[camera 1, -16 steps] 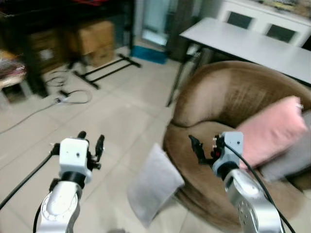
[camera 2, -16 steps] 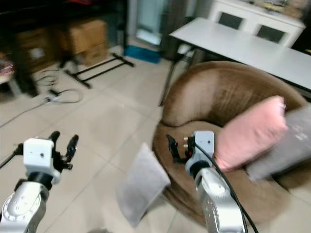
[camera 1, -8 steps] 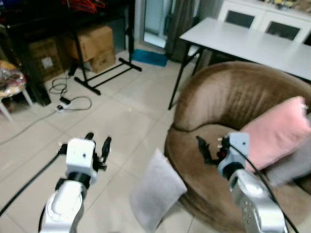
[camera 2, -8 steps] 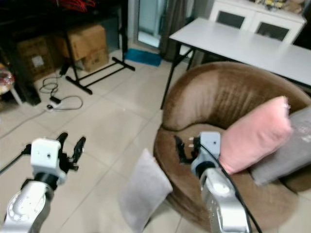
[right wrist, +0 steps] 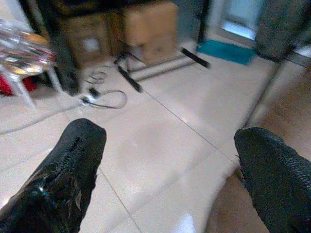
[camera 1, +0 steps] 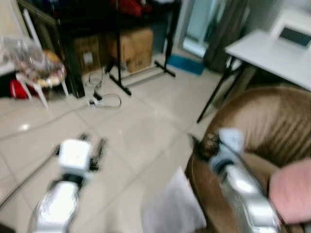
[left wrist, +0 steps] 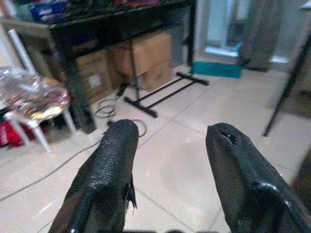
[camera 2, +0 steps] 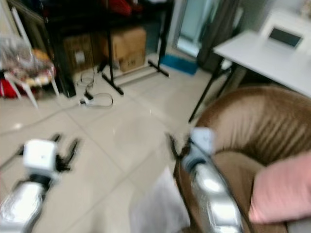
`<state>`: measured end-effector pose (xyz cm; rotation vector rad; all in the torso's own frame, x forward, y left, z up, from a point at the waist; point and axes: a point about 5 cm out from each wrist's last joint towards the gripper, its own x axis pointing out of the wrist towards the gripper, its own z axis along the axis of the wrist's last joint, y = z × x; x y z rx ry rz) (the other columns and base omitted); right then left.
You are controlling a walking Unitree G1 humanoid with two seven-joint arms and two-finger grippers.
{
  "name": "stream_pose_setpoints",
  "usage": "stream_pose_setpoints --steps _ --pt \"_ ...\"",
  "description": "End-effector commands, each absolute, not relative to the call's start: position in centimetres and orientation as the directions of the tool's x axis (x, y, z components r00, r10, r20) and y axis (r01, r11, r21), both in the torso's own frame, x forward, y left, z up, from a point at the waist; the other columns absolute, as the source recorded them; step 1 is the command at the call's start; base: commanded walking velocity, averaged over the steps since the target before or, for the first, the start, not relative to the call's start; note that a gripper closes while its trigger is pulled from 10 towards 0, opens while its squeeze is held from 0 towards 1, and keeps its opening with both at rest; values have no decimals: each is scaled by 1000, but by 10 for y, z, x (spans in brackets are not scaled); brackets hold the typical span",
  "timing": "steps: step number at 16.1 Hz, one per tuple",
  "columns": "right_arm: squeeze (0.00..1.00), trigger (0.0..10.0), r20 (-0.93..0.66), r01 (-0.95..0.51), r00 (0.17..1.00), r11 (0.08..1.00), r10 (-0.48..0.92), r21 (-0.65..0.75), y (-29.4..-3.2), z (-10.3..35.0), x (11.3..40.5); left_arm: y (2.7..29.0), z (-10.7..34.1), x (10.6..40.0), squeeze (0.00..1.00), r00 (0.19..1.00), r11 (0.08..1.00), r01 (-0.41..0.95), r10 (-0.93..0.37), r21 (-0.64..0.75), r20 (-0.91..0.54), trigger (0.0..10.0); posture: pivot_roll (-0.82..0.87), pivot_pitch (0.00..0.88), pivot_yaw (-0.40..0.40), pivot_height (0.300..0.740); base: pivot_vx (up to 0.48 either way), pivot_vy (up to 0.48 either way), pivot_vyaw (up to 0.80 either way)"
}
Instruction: Move the pillow to the sofa from floor
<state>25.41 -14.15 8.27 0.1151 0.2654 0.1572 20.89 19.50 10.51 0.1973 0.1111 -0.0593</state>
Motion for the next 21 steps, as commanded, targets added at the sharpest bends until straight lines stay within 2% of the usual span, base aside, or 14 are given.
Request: stream_pose_setpoints --steps 1,5,8,21 --pt "0 10000 -276 -45 959 996 66 80 -167 79 251 185 105 212 0 990 972 106 -83 211 -114 10000 66 0 -103 740 0 0 0" --pt "0 10000 -303 -8 953 997 33 82 -172 75 251 183 104 214 0 988 959 137 -113 247 -109 10000 65 0 -102 740 0 0 0" --pt "0 10000 -290 -5 957 996 31 92 -173 76 252 182 99 213 0 982 947 171 -143 271 -121 10000 61 0 -103 710 0 0 0" --pt "0 10000 -304 -10 952 995 40 100 -174 72 252 184 94 210 0 985 951 155 -130 268 -112 10000 63 0 -122 585 0 0 0"
